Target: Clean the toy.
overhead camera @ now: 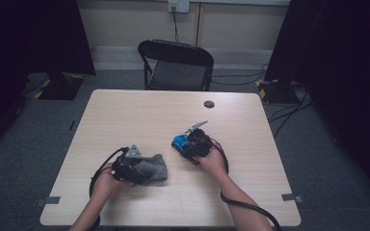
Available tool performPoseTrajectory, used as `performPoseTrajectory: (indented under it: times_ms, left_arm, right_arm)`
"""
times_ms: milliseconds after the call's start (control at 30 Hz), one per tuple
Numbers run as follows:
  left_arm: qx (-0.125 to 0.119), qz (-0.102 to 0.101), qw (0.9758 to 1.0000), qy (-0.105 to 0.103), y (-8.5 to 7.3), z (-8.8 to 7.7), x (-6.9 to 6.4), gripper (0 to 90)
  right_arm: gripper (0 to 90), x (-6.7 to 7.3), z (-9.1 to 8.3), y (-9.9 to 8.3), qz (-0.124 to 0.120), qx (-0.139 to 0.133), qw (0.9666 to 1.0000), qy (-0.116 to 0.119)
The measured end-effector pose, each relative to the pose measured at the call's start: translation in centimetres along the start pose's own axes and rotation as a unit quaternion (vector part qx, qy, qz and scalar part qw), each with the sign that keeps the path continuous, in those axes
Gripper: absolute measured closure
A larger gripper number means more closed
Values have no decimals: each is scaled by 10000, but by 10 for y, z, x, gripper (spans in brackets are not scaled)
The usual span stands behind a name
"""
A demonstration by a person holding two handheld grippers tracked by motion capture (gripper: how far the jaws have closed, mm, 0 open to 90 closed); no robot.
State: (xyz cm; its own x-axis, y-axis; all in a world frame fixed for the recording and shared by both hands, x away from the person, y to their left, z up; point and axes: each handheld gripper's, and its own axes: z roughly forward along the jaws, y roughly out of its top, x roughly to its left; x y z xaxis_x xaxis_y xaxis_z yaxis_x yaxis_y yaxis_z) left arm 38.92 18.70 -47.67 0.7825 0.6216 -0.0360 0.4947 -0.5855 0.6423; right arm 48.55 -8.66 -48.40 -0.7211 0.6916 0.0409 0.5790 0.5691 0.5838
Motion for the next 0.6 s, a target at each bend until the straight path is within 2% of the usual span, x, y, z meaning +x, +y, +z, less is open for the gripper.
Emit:
performPoseTrajectory:
  times_ms: [167,267,400,600]
  left_arm:
    - [-103,38,9999,-26,5,-5,1,242]
    - [-164,121,9997,-98,8,-7,0,248]
    - [-39,284,9995,-117,9,-4,-3,253]
    - [-10,282,9995,-123,9,2,-3,253]
  right_arm:
    - [263,-2,-9,-1,23,-38,9999,112]
    - [262,-2,-14,-1,-9,-45,10000,87]
    - [262,-2,-20,-4,33,-89,9998,175]
    - [265,1,-20,-7,-35,29,9998,200]
